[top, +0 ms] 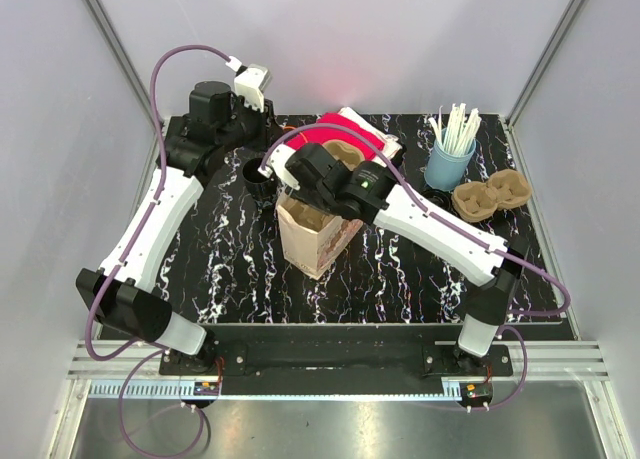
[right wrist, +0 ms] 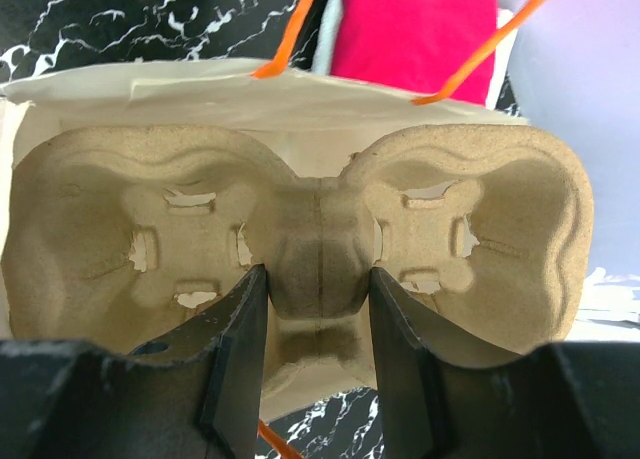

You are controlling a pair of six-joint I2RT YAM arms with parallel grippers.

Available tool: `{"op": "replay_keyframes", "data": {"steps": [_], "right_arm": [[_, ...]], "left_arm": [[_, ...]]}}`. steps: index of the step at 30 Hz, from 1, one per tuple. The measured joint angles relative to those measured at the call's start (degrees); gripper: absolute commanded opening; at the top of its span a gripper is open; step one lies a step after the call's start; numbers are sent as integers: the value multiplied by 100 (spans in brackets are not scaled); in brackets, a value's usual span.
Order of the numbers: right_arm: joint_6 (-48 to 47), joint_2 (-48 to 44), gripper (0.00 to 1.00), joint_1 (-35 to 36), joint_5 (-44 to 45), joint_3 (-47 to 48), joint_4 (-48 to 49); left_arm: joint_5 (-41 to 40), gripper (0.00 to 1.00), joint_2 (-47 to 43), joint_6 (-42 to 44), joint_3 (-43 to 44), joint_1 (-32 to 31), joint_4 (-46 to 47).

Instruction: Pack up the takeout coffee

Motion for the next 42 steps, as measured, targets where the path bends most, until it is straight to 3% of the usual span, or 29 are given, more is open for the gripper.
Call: {"op": "replay_keyframes", "data": {"steps": [22,42], "right_arm": [[203,2,39,-2,-345,-483,181],[507,11,39,-328,-1294,-492,302]], "left_arm": [[4,26,0,-114,-13,-2,35],[4,18,-2,-149,-72,0,50]]}}
